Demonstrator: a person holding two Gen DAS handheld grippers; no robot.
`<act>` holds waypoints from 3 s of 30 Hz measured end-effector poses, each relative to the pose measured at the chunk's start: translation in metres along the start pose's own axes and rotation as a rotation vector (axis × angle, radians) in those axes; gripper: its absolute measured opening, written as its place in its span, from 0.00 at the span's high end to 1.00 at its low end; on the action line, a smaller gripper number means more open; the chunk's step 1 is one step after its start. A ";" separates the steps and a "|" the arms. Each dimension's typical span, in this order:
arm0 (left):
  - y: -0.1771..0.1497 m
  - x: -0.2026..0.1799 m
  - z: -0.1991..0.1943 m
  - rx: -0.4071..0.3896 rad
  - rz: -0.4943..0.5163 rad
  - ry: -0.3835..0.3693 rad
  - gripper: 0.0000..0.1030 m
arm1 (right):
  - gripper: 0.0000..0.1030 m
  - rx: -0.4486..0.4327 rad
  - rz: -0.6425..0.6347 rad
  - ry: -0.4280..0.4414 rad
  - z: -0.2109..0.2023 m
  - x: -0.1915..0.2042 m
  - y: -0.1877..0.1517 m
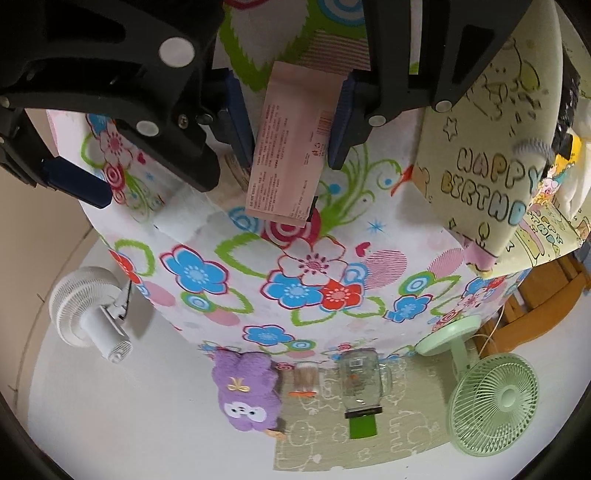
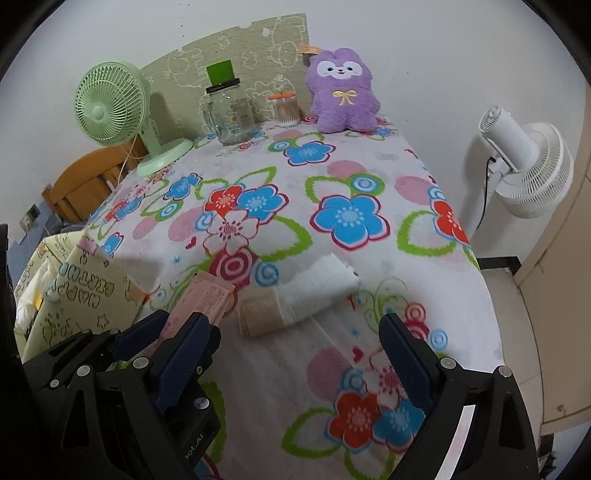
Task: Organize soft objects
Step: 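Grasp the white folded cloth with the right tool while the left tool holds the pink packet, then carry the pink packet with the left tool while the right tool carries the white cloth to the box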
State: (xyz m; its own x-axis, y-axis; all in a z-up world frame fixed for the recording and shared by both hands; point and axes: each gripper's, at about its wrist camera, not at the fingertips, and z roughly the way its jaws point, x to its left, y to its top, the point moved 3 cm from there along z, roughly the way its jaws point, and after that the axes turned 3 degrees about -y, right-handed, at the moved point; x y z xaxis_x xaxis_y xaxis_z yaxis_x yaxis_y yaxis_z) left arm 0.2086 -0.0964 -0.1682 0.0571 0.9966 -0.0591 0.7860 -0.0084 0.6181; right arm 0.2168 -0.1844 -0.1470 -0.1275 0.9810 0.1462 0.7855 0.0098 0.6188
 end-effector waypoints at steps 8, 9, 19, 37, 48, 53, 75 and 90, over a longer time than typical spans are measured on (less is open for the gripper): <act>0.014 0.005 0.014 -0.001 -0.037 0.020 0.60 | 0.11 -0.006 0.012 0.015 0.017 -0.001 0.018; 0.015 0.006 0.017 0.002 -0.039 0.022 0.60 | 0.12 -0.005 0.012 0.012 0.019 -0.001 0.019; 0.016 0.008 0.037 0.032 -0.033 0.031 0.60 | 0.25 0.037 0.034 -0.039 0.048 -0.007 0.022; 0.013 0.006 0.035 0.030 -0.005 0.028 0.59 | 0.66 0.058 0.028 -0.054 0.060 -0.008 0.019; 0.004 0.002 0.025 0.027 0.017 0.025 0.59 | 0.72 0.059 0.036 -0.049 0.047 -0.007 0.008; -0.003 -0.001 0.019 0.025 0.031 0.017 0.60 | 0.72 0.058 0.036 -0.048 0.038 -0.006 0.000; -0.021 -0.014 -0.032 -0.030 0.090 -0.012 0.60 | 0.73 -0.003 0.068 -0.088 -0.019 -0.005 -0.022; -0.019 -0.025 -0.088 -0.112 0.154 -0.055 0.59 | 0.73 -0.091 0.061 -0.126 -0.079 0.009 -0.020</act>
State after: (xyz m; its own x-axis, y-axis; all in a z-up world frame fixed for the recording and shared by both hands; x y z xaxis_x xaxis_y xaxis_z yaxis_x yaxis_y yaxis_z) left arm 0.1382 -0.1142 -0.1095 0.2072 0.9783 0.0024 0.6918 -0.1483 0.7067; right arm 0.1520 -0.1909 -0.0976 0.0003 0.9958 0.0913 0.7306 -0.0626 0.6799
